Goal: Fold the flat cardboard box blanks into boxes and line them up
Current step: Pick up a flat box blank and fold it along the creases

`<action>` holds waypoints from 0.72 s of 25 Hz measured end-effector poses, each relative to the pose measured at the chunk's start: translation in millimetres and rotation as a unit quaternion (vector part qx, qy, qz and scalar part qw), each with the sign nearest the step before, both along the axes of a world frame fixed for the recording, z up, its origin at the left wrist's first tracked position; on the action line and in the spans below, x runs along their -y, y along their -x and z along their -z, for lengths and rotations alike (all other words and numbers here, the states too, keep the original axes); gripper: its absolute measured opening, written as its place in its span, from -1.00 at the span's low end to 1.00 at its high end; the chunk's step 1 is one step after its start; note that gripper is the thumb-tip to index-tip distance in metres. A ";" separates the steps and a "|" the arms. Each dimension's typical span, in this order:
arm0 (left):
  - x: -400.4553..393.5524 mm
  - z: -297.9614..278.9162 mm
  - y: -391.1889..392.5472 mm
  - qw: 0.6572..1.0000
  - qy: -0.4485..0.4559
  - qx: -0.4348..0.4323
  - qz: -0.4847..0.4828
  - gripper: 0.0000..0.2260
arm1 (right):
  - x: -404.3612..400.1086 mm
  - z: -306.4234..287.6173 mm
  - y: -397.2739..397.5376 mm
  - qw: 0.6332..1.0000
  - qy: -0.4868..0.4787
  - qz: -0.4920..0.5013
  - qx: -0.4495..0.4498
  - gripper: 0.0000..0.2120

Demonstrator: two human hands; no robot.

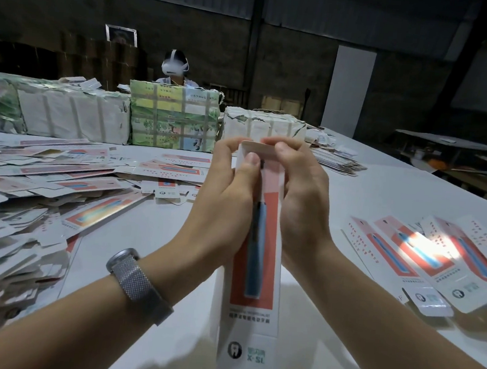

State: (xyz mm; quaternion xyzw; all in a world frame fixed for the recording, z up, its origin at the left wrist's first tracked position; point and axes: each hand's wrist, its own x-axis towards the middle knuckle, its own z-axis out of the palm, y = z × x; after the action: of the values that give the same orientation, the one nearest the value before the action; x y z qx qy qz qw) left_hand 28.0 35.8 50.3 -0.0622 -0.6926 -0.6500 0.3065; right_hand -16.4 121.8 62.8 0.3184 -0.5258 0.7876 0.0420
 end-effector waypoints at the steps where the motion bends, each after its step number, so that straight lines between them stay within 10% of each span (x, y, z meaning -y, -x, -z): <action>1: -0.3 -1.3 0.1 1.000 -0.008 0.012 0.003 -0.86 | 0.0 -0.8 1.1 1.000 0.003 0.000 0.011 -0.84; 18: 5.8 -6.2 -1.4 0.999 0.016 -0.020 0.034 -0.70 | -0.6 -10.5 0.6 0.997 -0.015 -0.024 0.066 -0.80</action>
State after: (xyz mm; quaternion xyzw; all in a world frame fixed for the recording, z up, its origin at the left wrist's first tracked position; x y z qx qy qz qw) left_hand 29.4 29.9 56.5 -0.1035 -0.6941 -0.6476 0.2969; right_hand -17.0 122.4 73.3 0.2789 -0.5318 0.7995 -0.0162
